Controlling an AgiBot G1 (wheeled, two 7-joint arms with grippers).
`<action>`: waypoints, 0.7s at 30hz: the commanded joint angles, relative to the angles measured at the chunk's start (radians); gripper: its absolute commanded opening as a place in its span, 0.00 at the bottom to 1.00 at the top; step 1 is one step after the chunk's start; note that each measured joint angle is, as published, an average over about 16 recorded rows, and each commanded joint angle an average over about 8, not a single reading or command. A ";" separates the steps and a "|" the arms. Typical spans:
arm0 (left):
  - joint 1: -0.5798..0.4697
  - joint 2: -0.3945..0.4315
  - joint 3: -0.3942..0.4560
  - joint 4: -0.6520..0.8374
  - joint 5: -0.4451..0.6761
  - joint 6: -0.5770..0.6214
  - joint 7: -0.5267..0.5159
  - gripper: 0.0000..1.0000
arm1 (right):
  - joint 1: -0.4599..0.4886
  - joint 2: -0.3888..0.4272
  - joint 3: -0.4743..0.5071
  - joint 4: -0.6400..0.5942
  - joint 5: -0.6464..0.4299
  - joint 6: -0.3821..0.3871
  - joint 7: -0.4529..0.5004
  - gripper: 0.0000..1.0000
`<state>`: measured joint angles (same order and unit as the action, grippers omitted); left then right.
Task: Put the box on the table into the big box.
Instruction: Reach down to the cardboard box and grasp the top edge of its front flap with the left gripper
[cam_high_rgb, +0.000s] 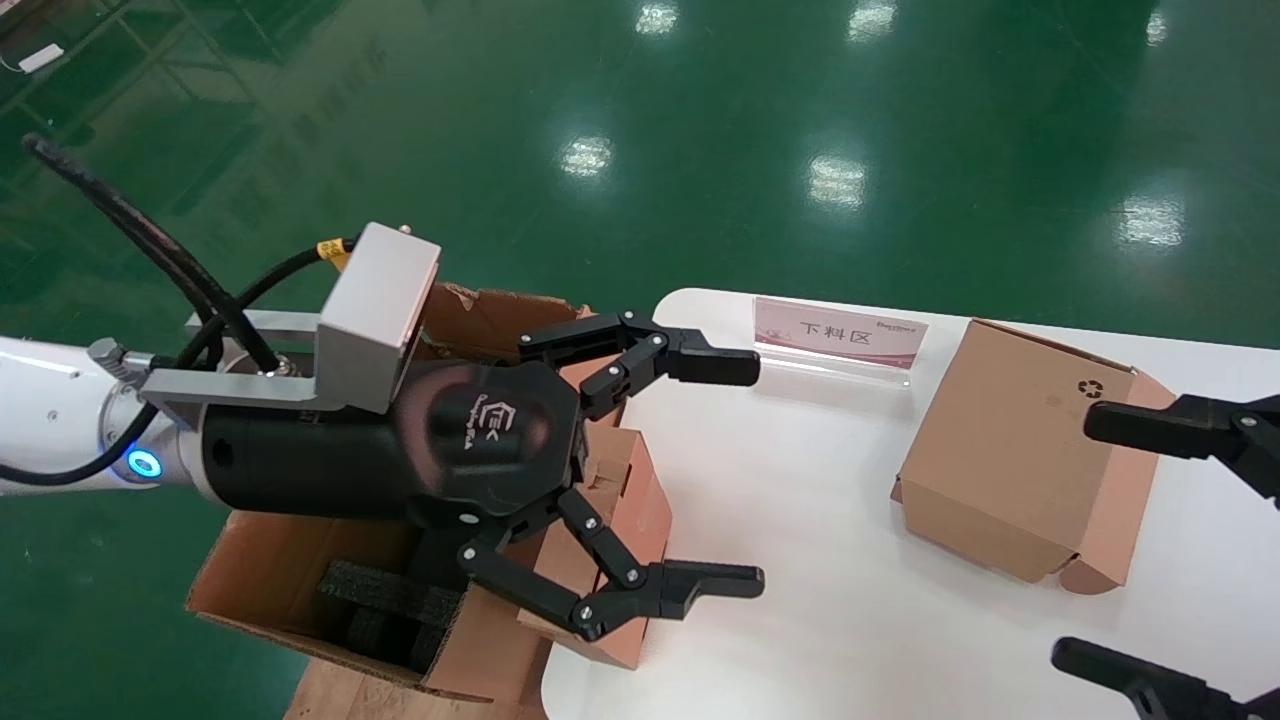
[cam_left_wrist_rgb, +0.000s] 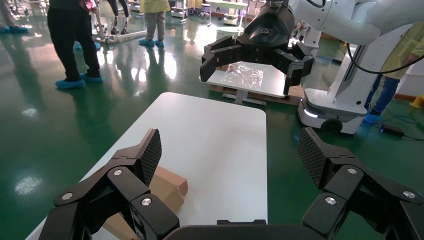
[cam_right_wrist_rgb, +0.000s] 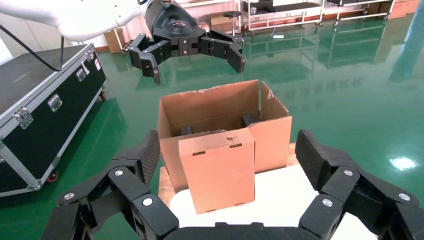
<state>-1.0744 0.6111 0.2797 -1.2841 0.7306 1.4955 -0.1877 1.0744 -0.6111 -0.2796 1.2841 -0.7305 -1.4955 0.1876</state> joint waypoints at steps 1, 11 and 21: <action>0.000 0.000 0.000 0.000 0.000 0.000 0.000 1.00 | 0.000 0.000 0.000 0.000 0.000 0.000 0.000 1.00; 0.000 0.000 0.000 0.000 0.000 0.000 0.000 1.00 | 0.000 0.000 0.000 0.000 0.000 0.000 0.000 1.00; 0.000 0.000 0.000 0.000 0.000 0.000 0.000 1.00 | 0.000 0.000 0.000 0.000 0.000 0.000 0.000 1.00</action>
<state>-1.0745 0.6112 0.2796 -1.2841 0.7306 1.4955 -0.1877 1.0745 -0.6112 -0.2796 1.2842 -0.7306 -1.4956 0.1876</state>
